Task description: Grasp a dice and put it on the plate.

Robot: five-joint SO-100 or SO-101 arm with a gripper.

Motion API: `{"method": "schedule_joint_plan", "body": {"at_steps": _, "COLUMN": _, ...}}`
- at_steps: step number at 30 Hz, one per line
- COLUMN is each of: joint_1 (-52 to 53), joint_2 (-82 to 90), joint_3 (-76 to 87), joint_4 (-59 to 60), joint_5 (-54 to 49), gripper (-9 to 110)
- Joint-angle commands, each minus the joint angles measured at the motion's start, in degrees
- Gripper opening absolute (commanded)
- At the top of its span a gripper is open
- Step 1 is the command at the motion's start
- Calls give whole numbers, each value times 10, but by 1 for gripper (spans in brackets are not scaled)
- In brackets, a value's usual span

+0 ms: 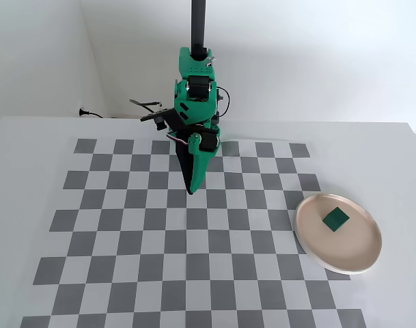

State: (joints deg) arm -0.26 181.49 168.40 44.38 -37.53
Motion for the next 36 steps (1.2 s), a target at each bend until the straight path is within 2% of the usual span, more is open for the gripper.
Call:
{"method": "schedule_joint_plan", "body": {"at_steps": 1, "joint_1": -3, "joint_2": 62, "joint_3": 19, "joint_4": 11, "joint_5": 23, "gripper": -4}}
{"method": "schedule_joint_plan", "body": {"at_steps": 6, "joint_1": -1, "joint_2": 97, "joint_3": 59, "joint_4": 28, "joint_5": 62, "gripper": -4}}
{"method": "schedule_joint_plan", "body": {"at_steps": 11, "joint_1": -7, "joint_2": 97, "joint_3": 89, "joint_4": 17, "joint_5": 163, "gripper": -4}}
{"method": "schedule_joint_plan", "body": {"at_steps": 17, "joint_1": 18, "joint_2": 97, "joint_3": 89, "joint_4": 72, "joint_5": 185, "gripper": -4}}
{"method": "schedule_joint_plan", "body": {"at_steps": 21, "joint_1": 35, "joint_2": 97, "joint_3": 89, "joint_4": 65, "joint_5": 327, "gripper": -4}}
{"method": "schedule_joint_plan", "body": {"at_steps": 23, "joint_1": 46, "joint_2": 97, "joint_3": 89, "joint_4": 59, "joint_5": 361, "gripper": -4}}
{"method": "schedule_joint_plan", "body": {"at_steps": 36, "joint_1": 56, "joint_2": 96, "joint_3": 89, "joint_4": 91, "joint_5": 381, "gripper": -4}}
